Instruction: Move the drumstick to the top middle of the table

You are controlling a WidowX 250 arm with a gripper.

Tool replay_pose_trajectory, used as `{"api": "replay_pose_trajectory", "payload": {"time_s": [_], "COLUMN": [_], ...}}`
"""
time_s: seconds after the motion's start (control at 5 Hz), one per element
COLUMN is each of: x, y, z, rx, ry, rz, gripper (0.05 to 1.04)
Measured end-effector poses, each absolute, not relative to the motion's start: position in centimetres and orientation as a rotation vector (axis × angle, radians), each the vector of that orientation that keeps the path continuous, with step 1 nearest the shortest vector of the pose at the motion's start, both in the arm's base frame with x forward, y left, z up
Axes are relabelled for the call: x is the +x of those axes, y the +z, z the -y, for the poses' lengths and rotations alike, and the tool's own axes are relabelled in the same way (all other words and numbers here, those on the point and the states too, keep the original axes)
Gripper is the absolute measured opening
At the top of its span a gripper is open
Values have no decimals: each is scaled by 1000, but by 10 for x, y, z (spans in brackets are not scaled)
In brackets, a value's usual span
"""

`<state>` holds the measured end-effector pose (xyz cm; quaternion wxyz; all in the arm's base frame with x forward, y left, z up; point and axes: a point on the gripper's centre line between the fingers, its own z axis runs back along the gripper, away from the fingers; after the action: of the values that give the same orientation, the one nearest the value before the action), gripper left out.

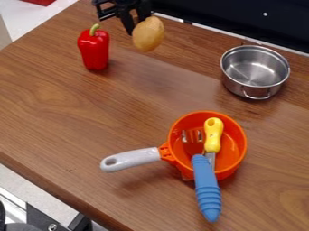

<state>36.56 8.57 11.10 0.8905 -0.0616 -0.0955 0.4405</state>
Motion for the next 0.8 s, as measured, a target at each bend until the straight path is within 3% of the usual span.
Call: {"api": "replay_pose_trajectory", "payload": {"time_s": [0.4,0.8], "x": [386,403], "y": [96,83], "z": [-98,-102], "rx": [-94,-105], "ry": [1061,1219], "rz": [225,221], "gripper": [267,267]}}
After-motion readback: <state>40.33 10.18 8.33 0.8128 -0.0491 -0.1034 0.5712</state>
